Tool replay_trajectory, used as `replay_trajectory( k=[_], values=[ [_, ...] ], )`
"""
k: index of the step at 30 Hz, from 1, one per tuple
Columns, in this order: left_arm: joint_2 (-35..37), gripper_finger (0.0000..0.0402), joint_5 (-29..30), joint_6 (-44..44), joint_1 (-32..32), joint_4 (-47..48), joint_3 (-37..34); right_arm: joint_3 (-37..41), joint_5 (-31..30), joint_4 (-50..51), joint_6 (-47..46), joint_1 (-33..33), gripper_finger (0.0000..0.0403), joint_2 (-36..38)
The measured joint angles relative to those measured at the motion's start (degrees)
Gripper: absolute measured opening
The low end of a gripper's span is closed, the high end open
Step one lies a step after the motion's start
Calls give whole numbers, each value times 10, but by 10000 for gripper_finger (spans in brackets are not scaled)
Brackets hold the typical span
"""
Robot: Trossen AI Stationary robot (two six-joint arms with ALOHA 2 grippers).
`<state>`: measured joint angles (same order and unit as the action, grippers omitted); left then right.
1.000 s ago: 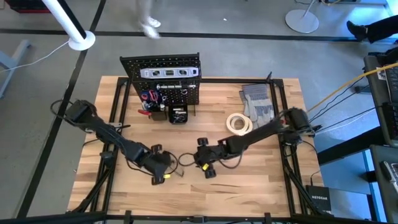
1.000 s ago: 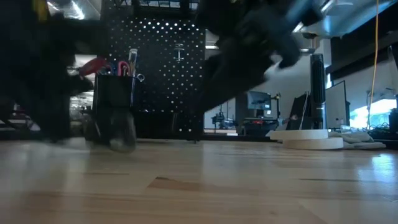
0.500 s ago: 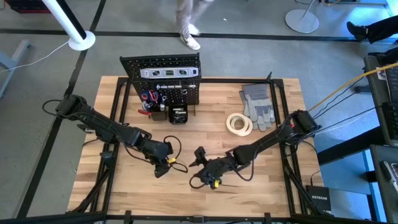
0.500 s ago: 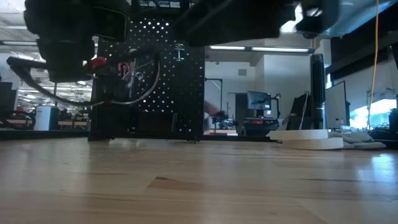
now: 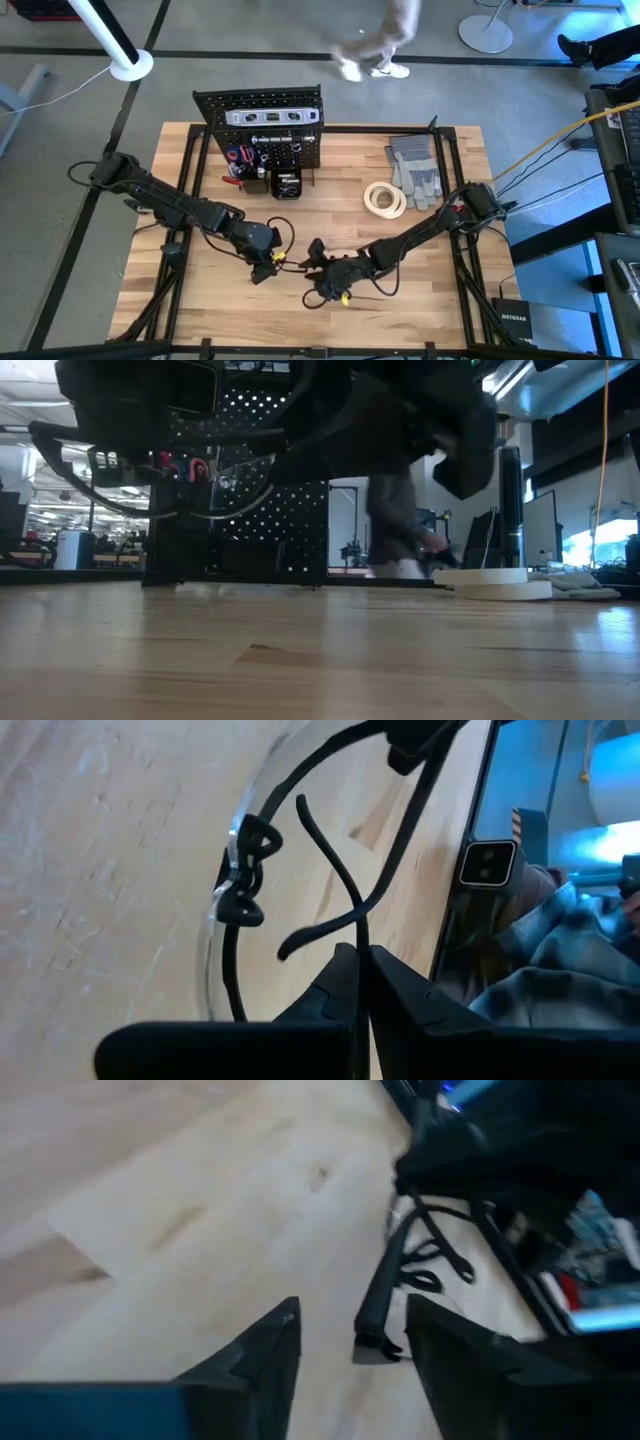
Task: Hang tools onto peg board
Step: Put the safety glasses on the peg board
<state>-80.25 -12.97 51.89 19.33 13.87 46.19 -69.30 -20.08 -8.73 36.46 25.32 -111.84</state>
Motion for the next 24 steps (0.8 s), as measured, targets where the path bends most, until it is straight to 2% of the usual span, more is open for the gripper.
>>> replay_trajectory(
  k=[3,12,17,21,24],
  values=[
    [0,5,0,-3,0,0,0,0,-33,-5,2,-4,160,-1],
    [0,5,-3,-16,0,-14,0,0,-38,-6,0,-10,48,-1],
    [0,11,2,-22,0,-13,0,0,-37,-3,-11,-10,48,-1],
    [0,36,-1,-18,-6,-8,1,0,-33,5,-36,-10,48,-1],
    [2,55,-23,-11,-16,-4,1,0,-28,17,-62,-10,28,-1]
  ],
)
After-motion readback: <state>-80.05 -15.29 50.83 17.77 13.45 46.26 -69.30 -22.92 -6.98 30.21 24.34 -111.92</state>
